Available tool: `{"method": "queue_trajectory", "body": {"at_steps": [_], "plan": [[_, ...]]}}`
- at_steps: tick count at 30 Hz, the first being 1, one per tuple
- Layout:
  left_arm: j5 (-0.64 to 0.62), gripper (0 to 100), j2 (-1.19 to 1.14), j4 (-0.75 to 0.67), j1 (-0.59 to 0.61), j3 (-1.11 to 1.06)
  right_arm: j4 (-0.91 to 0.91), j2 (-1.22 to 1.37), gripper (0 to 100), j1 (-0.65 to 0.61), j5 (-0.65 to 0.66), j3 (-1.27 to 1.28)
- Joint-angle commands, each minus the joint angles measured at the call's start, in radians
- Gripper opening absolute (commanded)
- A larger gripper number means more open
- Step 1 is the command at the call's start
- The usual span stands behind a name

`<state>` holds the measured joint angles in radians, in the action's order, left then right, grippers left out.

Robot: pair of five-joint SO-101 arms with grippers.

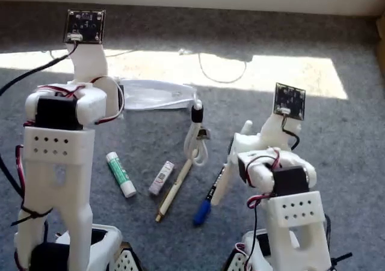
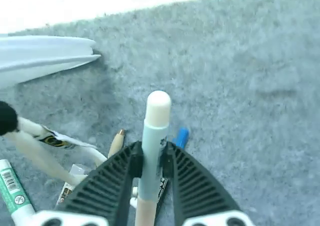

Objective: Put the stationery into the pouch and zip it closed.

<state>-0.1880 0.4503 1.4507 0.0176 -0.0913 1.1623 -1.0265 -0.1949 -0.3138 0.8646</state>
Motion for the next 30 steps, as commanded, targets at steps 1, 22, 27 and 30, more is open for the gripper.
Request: {"method": "queue_trajectory", "body": {"at_steps": [1, 22, 27, 30], "plan": [[-0.037, 1, -0.059, 0.005, -0.01, 0.061, -0.019, -0.122, 0.8, -0.004, 0.083, -0.015], [-0.046, 1, -0.065, 0.005, 0.002, 0.053, -0.437, -0.309, 0.8, -0.252, 0.133, -0.249], [-0.046, 1, -0.064, 0.005, 0.004, 0.051, -0.688, -0.308, 0.8, -0.321, 0.222, -0.242], [-0.046, 1, -0.062, 0.006, 0.004, 0.051, -0.782, -0.306, 0.8, -0.364, 0.256, -0.24]]}}
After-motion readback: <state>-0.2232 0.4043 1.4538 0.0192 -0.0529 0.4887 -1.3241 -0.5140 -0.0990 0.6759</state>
